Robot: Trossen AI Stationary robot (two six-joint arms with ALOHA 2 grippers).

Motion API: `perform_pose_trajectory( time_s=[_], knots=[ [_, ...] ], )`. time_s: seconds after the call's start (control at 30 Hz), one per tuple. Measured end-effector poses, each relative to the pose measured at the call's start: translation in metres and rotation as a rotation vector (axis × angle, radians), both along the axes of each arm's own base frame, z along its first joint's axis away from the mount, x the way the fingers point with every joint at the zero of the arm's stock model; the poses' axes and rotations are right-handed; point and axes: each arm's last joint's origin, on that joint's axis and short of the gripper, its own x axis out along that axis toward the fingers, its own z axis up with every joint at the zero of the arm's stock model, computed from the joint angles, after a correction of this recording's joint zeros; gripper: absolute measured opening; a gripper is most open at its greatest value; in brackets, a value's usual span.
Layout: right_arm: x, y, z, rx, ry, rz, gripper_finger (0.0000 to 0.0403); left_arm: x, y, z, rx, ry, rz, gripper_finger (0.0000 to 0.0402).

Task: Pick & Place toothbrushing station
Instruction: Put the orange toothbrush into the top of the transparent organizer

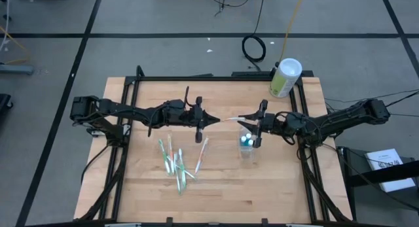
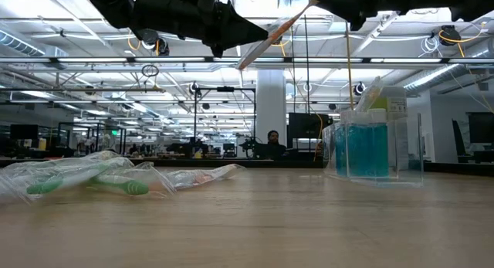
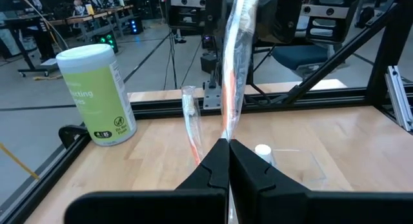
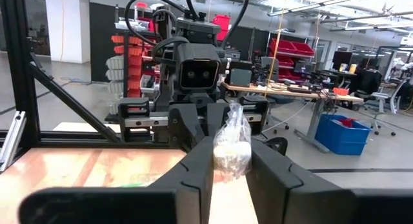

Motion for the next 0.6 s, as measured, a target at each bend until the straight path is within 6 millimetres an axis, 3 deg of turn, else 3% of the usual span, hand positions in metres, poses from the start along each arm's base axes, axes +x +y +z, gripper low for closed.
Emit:
perform_pose_trajectory(
  time_s=[0.4, 0.6],
  knots=[
    [0.0, -0.0001, 0.0, -0.008, 0.002, -0.002, 0.0055, 0.0, 0.0002, 0.0, -0.023, 0.0, 0.017, 0.0008],
    [0.0, -0.0001, -0.0001, -0.007, 0.003, -0.001, 0.0055, 0.0007, -0.0095, 0.0001, -0.013, -0.001, 0.071, 0.0093]
  ],
)
